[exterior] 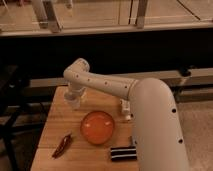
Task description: Pick up the ceramic cup
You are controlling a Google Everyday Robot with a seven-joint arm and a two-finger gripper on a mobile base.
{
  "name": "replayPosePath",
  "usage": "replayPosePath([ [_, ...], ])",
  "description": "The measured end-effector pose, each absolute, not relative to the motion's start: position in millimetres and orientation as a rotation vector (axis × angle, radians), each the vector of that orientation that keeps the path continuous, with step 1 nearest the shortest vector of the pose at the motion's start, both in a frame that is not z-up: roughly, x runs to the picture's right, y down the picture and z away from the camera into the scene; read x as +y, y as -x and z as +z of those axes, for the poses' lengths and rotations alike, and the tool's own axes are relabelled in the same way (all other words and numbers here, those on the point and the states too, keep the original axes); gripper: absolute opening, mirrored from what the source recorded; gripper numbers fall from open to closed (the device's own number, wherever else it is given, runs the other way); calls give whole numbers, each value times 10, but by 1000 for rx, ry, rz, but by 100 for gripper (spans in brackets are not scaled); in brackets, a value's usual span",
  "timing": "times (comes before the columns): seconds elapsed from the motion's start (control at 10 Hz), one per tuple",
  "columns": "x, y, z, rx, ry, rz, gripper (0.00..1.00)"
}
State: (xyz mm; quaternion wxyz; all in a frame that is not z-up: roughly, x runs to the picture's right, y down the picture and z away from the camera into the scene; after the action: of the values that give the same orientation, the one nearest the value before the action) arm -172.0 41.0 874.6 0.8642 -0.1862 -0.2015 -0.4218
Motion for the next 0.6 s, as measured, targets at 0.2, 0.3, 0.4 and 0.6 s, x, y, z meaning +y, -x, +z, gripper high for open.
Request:
replayPosePath([
  [0.2, 409, 1722, 8763, -424, 390, -884, 57],
  [0.3, 399, 1716, 8769, -424, 389, -885, 49],
  [0.4, 354, 1710, 8734, -426, 388, -888, 37],
  [0.6, 178, 1694, 8569, -425, 384, -891, 17],
])
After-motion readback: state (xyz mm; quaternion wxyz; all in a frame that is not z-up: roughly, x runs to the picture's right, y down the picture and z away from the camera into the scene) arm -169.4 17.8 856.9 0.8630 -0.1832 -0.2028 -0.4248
